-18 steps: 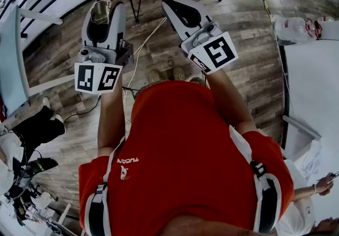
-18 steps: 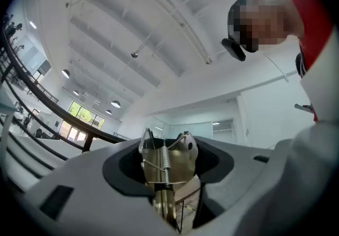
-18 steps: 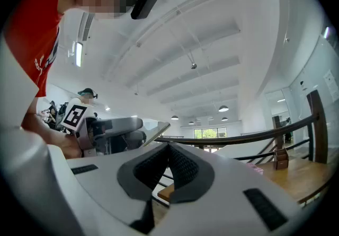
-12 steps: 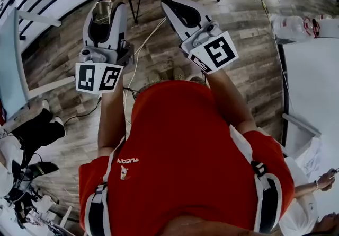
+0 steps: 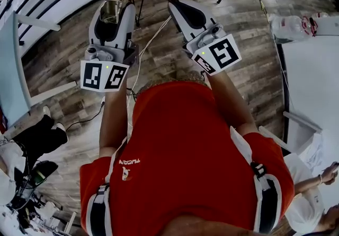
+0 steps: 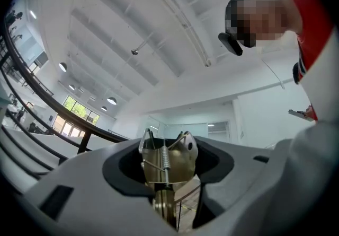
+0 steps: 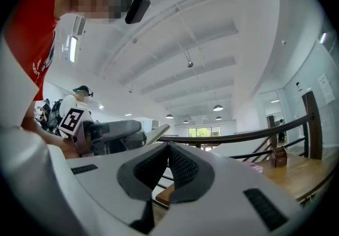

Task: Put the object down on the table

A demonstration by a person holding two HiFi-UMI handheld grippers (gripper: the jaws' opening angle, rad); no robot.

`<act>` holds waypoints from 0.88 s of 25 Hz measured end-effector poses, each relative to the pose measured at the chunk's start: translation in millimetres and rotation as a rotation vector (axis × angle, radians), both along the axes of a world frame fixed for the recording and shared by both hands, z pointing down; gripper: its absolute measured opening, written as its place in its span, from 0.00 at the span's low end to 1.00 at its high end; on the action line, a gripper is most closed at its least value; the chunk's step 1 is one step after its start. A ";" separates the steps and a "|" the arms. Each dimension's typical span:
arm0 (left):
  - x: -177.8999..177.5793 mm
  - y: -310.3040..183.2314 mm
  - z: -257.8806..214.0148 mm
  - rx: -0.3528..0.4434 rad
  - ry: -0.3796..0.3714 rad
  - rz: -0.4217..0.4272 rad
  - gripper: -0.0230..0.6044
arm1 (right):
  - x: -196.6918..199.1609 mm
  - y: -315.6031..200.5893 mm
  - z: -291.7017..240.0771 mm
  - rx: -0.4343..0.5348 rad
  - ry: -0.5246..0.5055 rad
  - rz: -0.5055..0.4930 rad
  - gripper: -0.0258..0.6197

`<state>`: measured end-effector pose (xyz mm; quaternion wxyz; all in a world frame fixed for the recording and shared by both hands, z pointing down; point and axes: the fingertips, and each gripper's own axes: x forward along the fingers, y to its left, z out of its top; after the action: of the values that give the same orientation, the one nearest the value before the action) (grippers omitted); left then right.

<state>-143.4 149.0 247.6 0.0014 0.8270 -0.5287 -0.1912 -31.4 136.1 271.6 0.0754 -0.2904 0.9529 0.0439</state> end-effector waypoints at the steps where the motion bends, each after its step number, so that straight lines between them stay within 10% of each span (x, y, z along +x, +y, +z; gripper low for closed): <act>1: 0.8 -0.9 0.6 0.000 -0.002 0.005 0.40 | 1.4 0.0 1.0 -0.001 0.001 0.006 0.08; 22: -45.3 -140.1 56.5 -0.144 -0.019 -0.022 0.40 | -27.1 -138.7 28.3 -0.022 0.046 0.011 0.08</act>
<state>-188.7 8.8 304.1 0.0541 0.8206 -0.5501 -0.1449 -58.5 -2.7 299.9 0.0501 -0.2954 0.9532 0.0404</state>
